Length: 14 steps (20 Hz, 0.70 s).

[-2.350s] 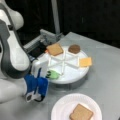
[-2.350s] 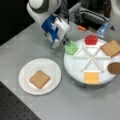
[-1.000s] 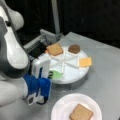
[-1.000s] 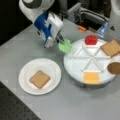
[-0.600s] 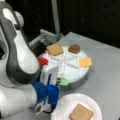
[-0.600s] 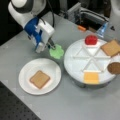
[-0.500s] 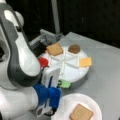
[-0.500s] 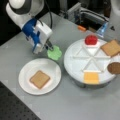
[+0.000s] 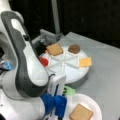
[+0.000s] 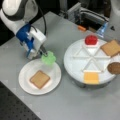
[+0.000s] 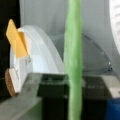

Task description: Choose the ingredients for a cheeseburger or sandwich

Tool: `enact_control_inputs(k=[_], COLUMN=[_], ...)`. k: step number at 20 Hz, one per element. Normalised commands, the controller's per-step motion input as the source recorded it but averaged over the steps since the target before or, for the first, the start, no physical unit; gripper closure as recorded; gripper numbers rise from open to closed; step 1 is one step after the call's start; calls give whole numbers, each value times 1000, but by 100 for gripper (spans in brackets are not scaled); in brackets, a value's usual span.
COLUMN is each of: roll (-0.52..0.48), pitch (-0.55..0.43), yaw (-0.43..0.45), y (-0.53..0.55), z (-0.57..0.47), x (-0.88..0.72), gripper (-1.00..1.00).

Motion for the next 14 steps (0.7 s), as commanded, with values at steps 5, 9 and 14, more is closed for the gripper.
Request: enact_control_inputs(k=[5,9,14], roll=[240,228,-15], pitch=[60,88,143], yaw=[133,139,165], y=[-245,-248,-247], z=[-31,13,91], x=[632,574,521], gripper=[100,100,100])
